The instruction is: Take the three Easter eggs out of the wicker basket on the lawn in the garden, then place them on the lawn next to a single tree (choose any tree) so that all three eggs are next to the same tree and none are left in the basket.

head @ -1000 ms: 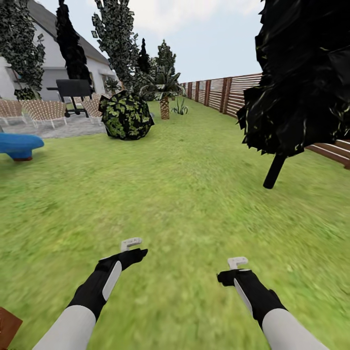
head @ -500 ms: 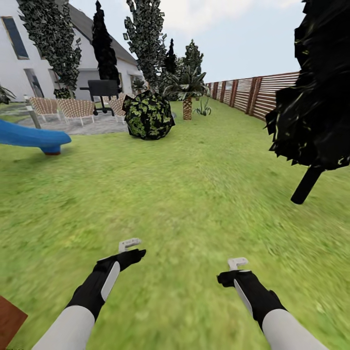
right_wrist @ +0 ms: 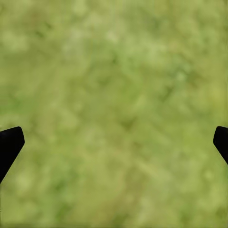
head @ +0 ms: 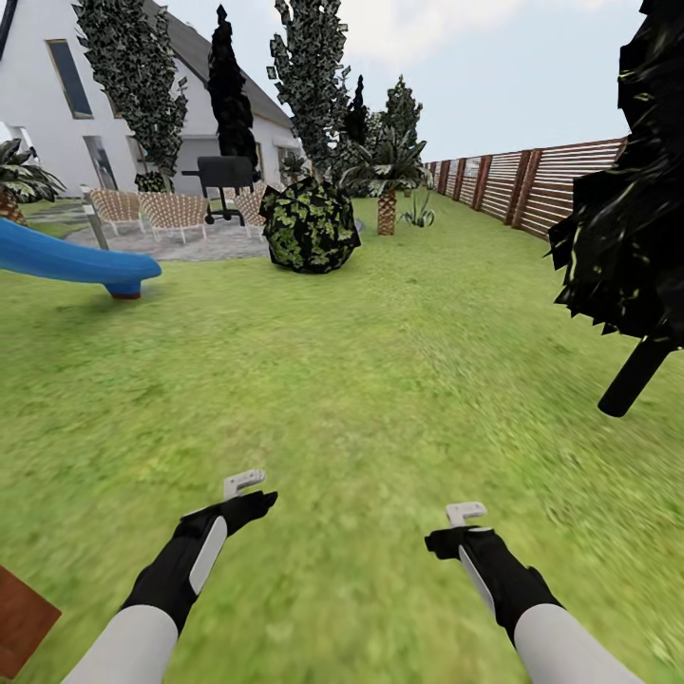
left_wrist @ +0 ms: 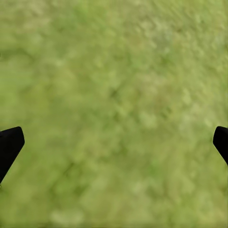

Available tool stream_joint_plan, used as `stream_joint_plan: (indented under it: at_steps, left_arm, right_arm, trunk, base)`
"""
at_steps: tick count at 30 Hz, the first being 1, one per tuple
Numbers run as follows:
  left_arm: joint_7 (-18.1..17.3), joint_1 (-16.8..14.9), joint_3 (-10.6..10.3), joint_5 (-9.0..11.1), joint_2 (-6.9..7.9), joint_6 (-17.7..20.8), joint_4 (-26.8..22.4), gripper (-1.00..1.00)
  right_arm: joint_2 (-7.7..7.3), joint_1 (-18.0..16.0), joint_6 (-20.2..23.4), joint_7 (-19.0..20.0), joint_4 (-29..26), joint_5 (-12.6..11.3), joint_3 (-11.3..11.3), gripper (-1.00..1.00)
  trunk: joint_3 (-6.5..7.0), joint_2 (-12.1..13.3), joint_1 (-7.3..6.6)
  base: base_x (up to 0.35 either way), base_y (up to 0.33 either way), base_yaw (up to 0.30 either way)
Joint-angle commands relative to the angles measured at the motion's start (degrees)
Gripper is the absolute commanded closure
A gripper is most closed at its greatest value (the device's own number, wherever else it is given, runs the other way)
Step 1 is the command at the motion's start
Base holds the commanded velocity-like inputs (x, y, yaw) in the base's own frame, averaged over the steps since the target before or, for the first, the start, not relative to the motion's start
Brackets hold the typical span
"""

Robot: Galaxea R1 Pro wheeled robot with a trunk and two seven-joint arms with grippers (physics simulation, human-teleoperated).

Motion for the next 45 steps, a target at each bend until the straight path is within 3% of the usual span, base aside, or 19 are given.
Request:
stream_joint_plan:
  at_steps: [1,24,31,33,34,36,41,45]
  left_arm:
    - [-0.21,0.01,0.30,0.23,-0.07,0.39,-0.09,-1.00]
    - [-0.18,0.03,0.34,0.23,0.01,0.39,-0.28,-1.00]
    - [-0.01,0.03,0.39,0.15,0.13,0.43,0.39,-1.00]
    - [0.00,0.19,0.32,0.16,0.11,0.47,0.71,-1.00]
    - [0.00,0.24,0.31,0.20,-0.17,0.44,2.56,-1.00]
    - [0.02,0.27,0.37,0.28,-0.37,0.31,4.99,-1.00]
    - [0.10,0.29,0.87,0.24,-0.28,-0.36,12.06,-1.00]
    - [0.17,0.29,2.64,0.22,-0.08,-1.06,17.56,-1.00]
  right_arm:
    - [0.03,-0.01,0.38,-0.04,-0.06,0.56,0.16,-1.00]
    - [-0.07,0.01,0.33,-0.11,-0.02,0.59,0.16,-1.00]
    - [0.25,0.45,0.25,-0.11,0.25,0.59,0.16,-1.00]
    - [0.21,0.65,-2.47,-0.11,2.25,0.59,0.16,-1.00]
    - [0.13,0.68,-5.98,-0.11,5.18,0.59,0.16,-1.00]
    - [-0.01,0.69,-9.02,-0.17,8.43,0.64,0.16,-1.00]
    - [-0.11,0.69,-11.02,-0.13,13.01,0.59,0.16,-1.00]
    - [-0.09,0.88,-14.60,0.07,15.48,0.59,0.19,-1.00]
  trunk:
    - [-0.05,-0.02,-0.01]
    - [-0.05,-0.02,-0.01]
    - [1.20,2.79,-1.55]
    - [1.56,3.59,-1.99]
    - [1.74,3.99,-2.21]
    - [2.10,4.79,-2.65]
    - [3.00,6.80,-3.74]
    - [3.72,8.40,-4.62]
  base:
    - [0.000,0.000,0.000]
    - [0.000,0.000,0.000]
    - [0.000,0.000,0.000]
    - [0.000,0.000,0.000]
    - [0.000,0.000,0.000]
    - [0.004,0.000,0.000]
    - [0.200,0.000,0.000]
    - [0.308,0.000,0.000]
